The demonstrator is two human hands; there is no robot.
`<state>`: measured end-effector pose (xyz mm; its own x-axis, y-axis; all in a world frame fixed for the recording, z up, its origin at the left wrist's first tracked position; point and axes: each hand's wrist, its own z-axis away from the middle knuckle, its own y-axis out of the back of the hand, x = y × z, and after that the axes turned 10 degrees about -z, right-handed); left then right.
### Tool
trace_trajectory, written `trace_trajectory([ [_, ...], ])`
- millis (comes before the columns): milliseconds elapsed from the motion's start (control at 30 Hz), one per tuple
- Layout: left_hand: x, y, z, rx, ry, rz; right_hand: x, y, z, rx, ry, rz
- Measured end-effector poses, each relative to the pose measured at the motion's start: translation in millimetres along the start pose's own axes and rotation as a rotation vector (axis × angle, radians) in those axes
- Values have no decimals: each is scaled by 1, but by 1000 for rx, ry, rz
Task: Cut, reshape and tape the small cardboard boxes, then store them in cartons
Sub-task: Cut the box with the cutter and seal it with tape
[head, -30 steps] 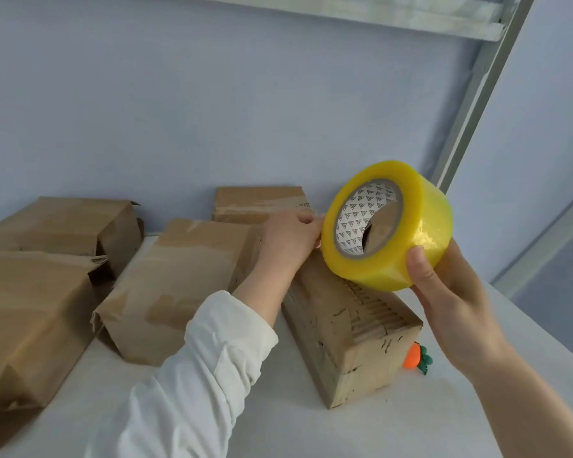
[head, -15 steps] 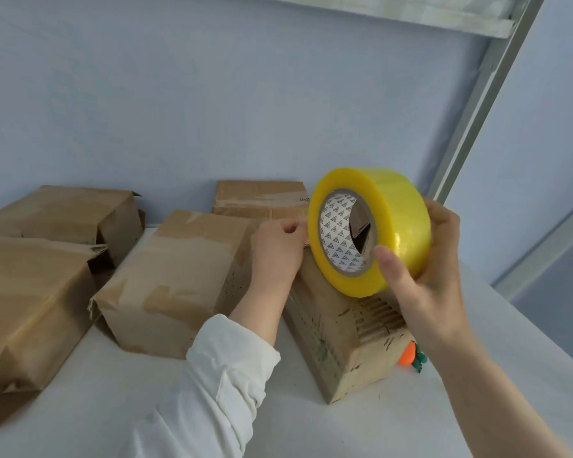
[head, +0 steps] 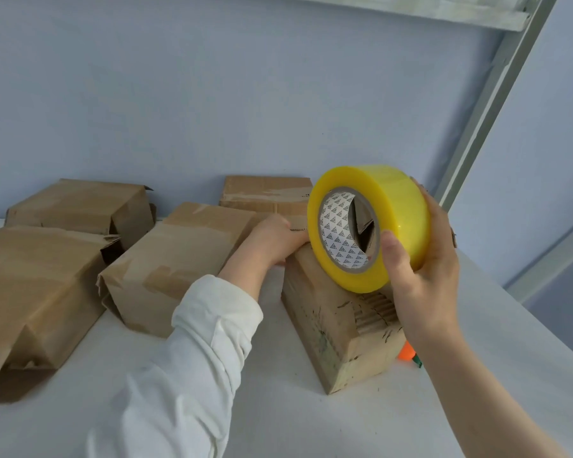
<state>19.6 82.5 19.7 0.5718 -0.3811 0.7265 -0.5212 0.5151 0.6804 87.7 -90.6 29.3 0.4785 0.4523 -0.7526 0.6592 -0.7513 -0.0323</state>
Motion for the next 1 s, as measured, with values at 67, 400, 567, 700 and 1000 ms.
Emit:
trace_trajectory([
  [67,4,-1,-2,242,-150,-193,-1,-1,0,0,1,-3],
  [400,8,-6,5,196,-223,-227,1,1,0,-27,7,-28],
  [567,6,-7,5,213,-171,-297,2,6,-1,-184,-79,-86],
  [700,7,-6,7,198,-139,-219,-5,5,-3,-153,-144,-93],
  [1000,8,-8,10,177,-125,-180,-69,44,17,-49,-229,39],
])
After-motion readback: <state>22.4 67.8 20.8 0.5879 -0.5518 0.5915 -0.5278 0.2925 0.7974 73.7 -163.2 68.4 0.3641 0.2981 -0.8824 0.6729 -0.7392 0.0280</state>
